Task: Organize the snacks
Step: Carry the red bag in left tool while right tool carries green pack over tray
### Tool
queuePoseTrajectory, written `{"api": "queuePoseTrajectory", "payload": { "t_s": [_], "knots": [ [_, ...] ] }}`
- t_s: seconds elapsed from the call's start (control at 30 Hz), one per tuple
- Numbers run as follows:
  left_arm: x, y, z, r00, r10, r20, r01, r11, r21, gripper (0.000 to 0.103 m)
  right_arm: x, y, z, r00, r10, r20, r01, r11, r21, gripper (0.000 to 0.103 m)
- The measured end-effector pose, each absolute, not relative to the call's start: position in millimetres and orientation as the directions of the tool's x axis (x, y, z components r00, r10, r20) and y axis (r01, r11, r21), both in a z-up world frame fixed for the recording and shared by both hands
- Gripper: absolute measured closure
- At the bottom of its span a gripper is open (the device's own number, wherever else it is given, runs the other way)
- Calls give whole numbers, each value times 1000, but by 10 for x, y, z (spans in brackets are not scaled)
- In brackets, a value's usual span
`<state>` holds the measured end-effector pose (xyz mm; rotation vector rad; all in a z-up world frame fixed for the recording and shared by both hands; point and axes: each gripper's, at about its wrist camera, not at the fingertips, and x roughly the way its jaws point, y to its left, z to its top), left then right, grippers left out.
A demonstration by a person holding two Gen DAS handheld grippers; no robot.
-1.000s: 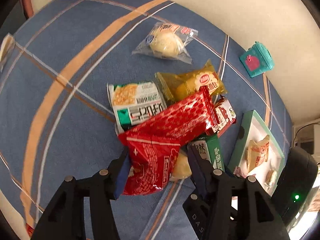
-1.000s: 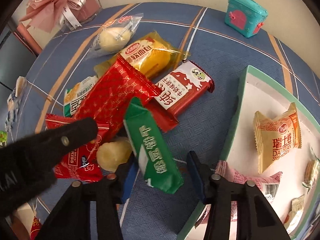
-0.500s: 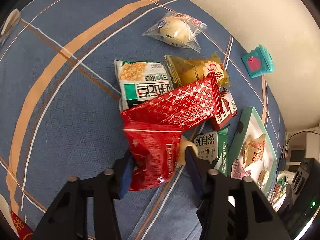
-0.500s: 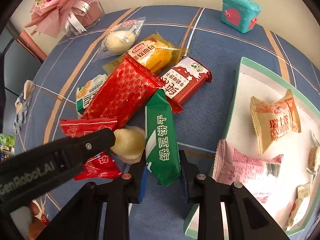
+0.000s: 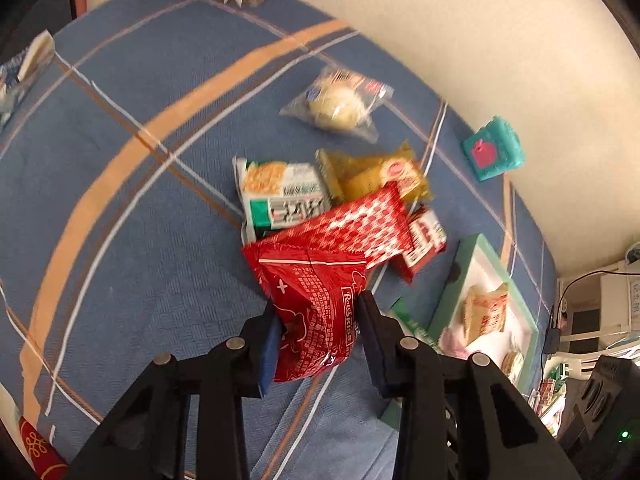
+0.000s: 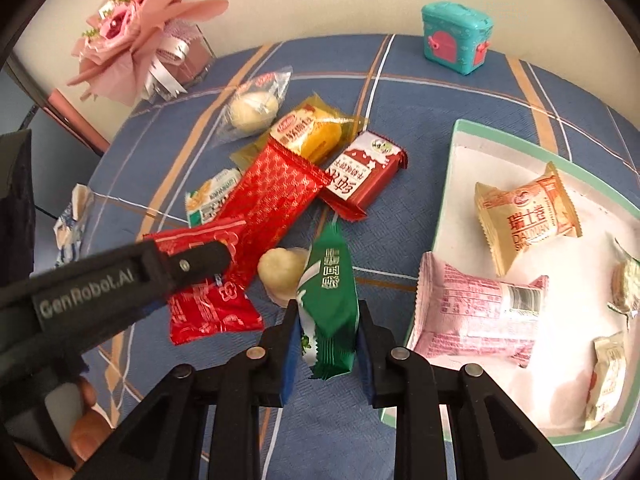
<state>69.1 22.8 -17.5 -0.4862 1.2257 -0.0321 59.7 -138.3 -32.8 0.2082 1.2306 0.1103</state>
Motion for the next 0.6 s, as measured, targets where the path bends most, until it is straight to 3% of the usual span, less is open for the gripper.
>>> {"api": "queuePoseTrajectory", "payload": {
  "t_s": [0.6],
  "knots": [
    [601,52,250,444,-225,-867,-206,916,-343,65,493,-1549,111,435,215,-875,58,962,265,76]
  ]
}}
